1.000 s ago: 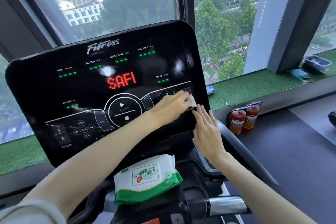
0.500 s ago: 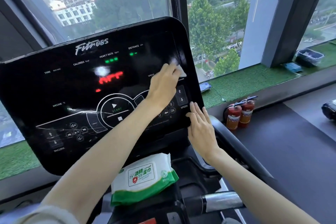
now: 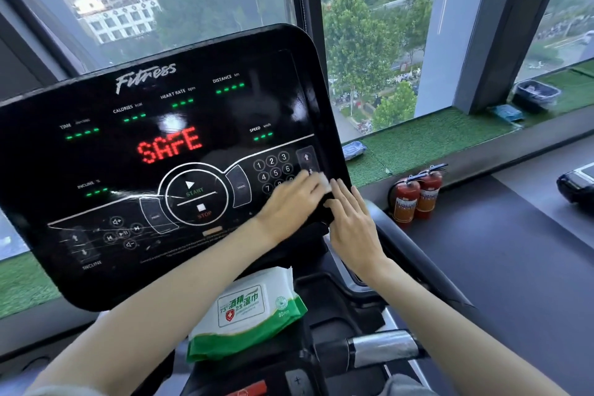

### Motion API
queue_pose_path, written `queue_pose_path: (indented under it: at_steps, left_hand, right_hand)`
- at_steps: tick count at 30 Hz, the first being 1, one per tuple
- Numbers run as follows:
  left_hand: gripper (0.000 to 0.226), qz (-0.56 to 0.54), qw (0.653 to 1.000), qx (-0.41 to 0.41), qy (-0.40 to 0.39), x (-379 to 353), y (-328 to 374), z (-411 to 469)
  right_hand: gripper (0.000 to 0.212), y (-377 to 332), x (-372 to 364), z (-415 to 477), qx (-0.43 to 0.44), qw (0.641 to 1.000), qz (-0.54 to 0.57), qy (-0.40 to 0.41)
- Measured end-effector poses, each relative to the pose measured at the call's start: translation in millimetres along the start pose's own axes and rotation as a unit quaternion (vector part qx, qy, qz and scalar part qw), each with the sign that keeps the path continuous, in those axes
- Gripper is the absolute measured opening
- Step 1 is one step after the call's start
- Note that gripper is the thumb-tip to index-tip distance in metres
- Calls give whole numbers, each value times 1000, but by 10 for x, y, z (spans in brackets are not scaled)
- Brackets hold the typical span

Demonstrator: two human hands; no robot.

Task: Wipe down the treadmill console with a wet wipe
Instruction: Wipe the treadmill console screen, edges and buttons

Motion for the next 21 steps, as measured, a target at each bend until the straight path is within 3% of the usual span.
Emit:
queue_pose_path:
  at_steps: [2, 7, 8, 11, 12, 13, 16, 17, 21]
  left_hand:
    - [27, 18, 999, -38, -15, -31, 29, -27]
    - [37, -42, 986, 142, 74, 140, -427, 56]
    - [36, -41, 991, 116, 56, 63, -324, 46]
    - [29, -9, 997, -65, -48, -220, 163, -76]
    - [27, -7, 995, -80, -60, -227, 164, -101]
    - [28, -8, 997, -55, -52, -197, 76, -84]
    - [37, -70, 987, 139, 43, -11, -271, -54]
    - [36, -86, 983, 156, 50, -17, -251, -50]
    - [25, -40, 998, -34, -34, -193, 225, -45]
  right_hand:
    - [36, 65, 74, -64, -7, 1000, 16, 17]
    - [30, 34, -38, -227, 19, 1000, 7, 0]
    - [29, 20, -76, -239, 24, 1000, 2, -6]
    - [23, 52, -105, -232, 18, 1000, 0, -8]
    - [22, 59, -104, -233, 14, 1000, 1, -9]
    - [23, 58, -107, -232, 11, 1000, 5, -10]
    - [30, 32, -113, -233, 4, 1000, 16, -15]
    - [27, 23, -104, -239, 3, 1000, 17, -13]
    - [26, 36, -22, -226, -7, 1000, 26, 3]
Point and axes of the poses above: each hand's wrist, its own z-axis towards the middle knuckle, its own x-axis out of the back of the hand, y = z × x, the point moved 9 cm from there along z, towards the middle knuckle, and after that the axes turned 13 degrees about -x, right-handed, at the moved point
